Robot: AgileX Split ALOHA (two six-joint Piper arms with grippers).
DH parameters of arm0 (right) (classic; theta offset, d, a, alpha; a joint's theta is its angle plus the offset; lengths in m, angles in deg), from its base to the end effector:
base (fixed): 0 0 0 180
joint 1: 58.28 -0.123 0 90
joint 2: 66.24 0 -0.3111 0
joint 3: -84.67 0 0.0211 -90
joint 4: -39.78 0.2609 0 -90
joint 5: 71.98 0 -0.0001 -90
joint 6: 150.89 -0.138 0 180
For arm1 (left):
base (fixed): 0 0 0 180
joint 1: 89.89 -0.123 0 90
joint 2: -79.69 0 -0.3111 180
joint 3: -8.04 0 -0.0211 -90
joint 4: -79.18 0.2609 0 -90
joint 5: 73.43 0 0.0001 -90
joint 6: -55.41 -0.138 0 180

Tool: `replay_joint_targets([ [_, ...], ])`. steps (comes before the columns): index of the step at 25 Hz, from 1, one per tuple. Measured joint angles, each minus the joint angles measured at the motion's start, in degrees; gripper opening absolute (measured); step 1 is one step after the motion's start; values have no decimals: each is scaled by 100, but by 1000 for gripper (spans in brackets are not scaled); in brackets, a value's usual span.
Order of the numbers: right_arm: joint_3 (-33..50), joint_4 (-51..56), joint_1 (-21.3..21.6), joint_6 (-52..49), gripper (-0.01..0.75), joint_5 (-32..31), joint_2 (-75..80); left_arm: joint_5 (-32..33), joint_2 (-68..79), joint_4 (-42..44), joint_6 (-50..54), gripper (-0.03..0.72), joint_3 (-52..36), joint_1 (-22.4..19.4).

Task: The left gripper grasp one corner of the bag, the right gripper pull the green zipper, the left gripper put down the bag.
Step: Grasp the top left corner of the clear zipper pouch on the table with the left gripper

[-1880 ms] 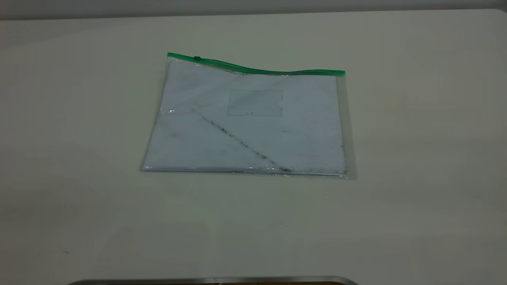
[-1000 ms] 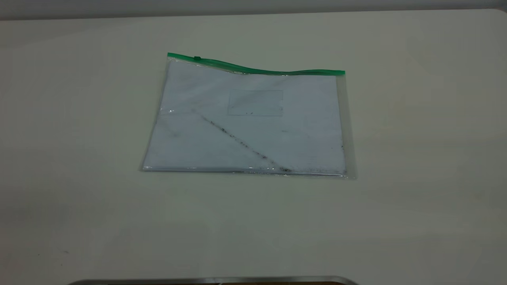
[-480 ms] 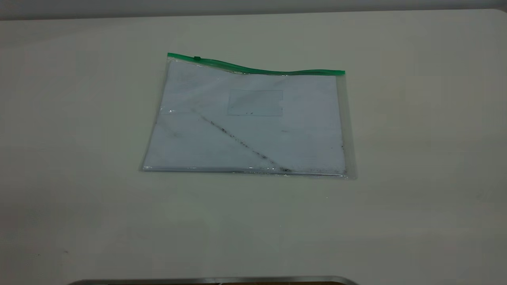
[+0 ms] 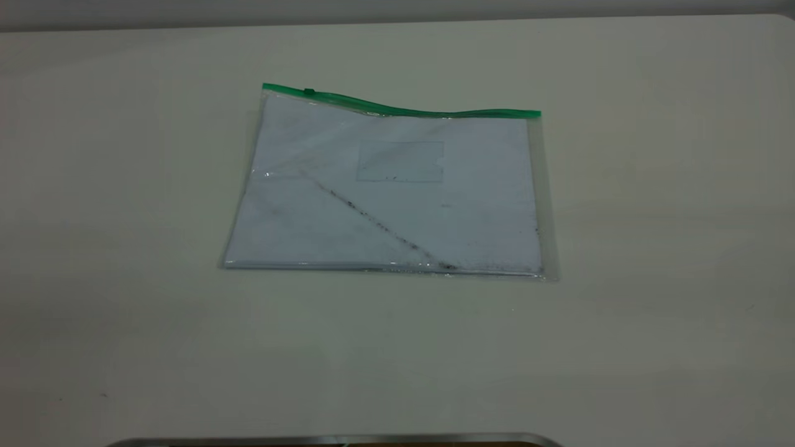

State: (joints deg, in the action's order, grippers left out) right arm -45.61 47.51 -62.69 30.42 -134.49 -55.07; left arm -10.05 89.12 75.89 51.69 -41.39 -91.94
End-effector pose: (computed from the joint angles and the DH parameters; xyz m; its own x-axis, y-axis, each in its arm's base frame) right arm 0.0257 0.0185 0.2535 -0.5523 -0.0031 -0.8337 -0.1541 0.9831 0.0985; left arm 0.0223 -0.0063 0.2534 -0.5319 0.0201 -0.8466 0.0285 0.9996 0.0058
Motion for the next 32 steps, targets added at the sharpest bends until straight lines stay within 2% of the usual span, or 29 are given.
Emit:
replay_joint_targets([
  [6,0,986,0,756,416,1398,2041,-736,1679,-7,568,464,331,0],
  [9,0,1514,0,1688,431,2102,3265,-1220,2919,-69,587,464,585,0],
  [14,-167,2992,0,3883,486,3065,5185,-1849,4909,-130,194,466,1093,0],
  [18,-776,4279,0,5404,508,3199,6631,-2598,6317,-130,-140,491,1464,0],
  [24,-1782,5832,-44,6999,509,2777,8464,-3443,8245,-360,-380,586,2290,0],
  [27,-2239,6190,-312,7444,510,2765,9148,-3682,9102,-640,-496,595,2852,0],
  [32,-2929,6461,-1026,7672,510,2765,10052,-3767,10477,-1152,-1017,590,3912,0],
])
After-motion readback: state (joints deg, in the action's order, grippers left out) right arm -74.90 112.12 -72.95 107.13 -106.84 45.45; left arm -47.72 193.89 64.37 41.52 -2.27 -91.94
